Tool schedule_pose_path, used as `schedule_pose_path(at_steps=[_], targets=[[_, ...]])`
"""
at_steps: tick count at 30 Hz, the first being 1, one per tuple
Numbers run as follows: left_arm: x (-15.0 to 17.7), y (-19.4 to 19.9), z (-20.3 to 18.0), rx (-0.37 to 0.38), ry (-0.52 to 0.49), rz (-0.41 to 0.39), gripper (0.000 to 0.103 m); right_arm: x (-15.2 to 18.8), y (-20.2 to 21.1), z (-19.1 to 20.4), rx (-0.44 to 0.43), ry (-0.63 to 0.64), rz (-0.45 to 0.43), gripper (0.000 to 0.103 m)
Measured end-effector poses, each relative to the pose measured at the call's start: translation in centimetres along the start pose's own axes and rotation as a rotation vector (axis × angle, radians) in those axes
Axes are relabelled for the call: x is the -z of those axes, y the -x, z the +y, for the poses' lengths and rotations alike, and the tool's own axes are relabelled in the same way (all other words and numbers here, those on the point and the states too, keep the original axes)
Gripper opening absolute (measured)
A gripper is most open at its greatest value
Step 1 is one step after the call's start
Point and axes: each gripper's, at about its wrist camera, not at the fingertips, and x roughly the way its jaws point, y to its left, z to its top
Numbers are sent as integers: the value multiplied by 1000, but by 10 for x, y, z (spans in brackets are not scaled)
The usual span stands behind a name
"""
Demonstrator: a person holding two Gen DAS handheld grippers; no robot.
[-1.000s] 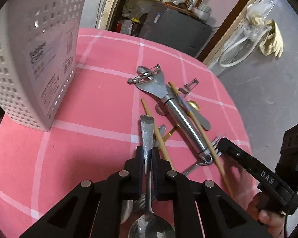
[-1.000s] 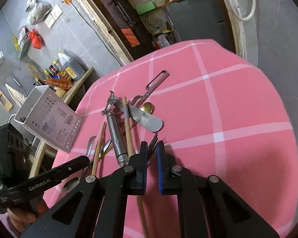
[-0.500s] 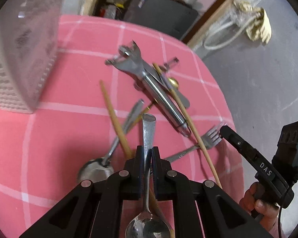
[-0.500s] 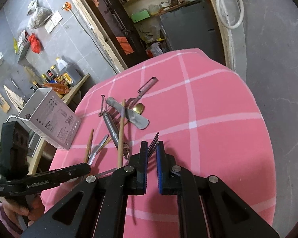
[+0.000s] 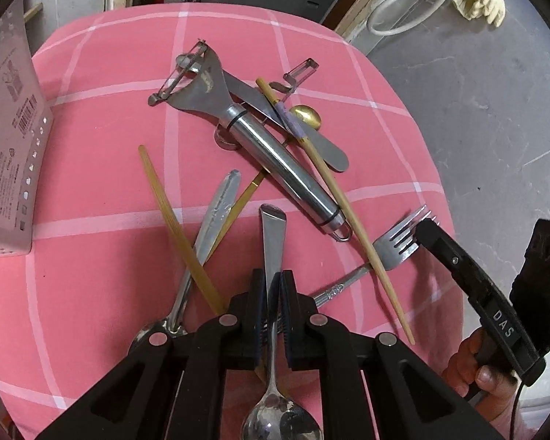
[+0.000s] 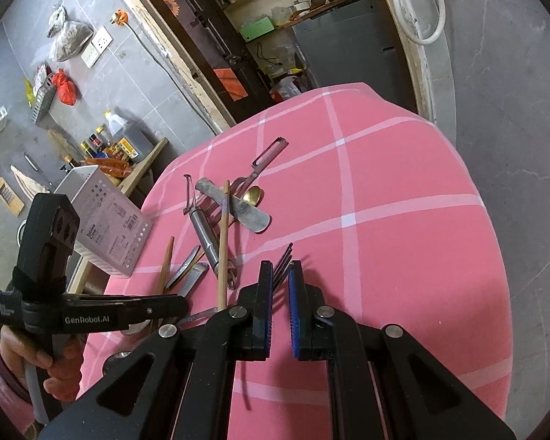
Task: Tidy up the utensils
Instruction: 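Lift the spoon and fork and carry both over the white caddy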
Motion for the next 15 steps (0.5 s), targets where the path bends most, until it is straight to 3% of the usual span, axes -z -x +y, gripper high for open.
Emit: schedule_pose_path(at_steps=[5,10,15], targets=[[9,6,1,43,16,-61,7,-3,19,10,30,48,-56,6],[29,40,-6,108,2,-241,3,-14,47,28,93,140,-129,5],[40,65,-8,129,6,-350,2,-25,76,48,162,224,-193,4]])
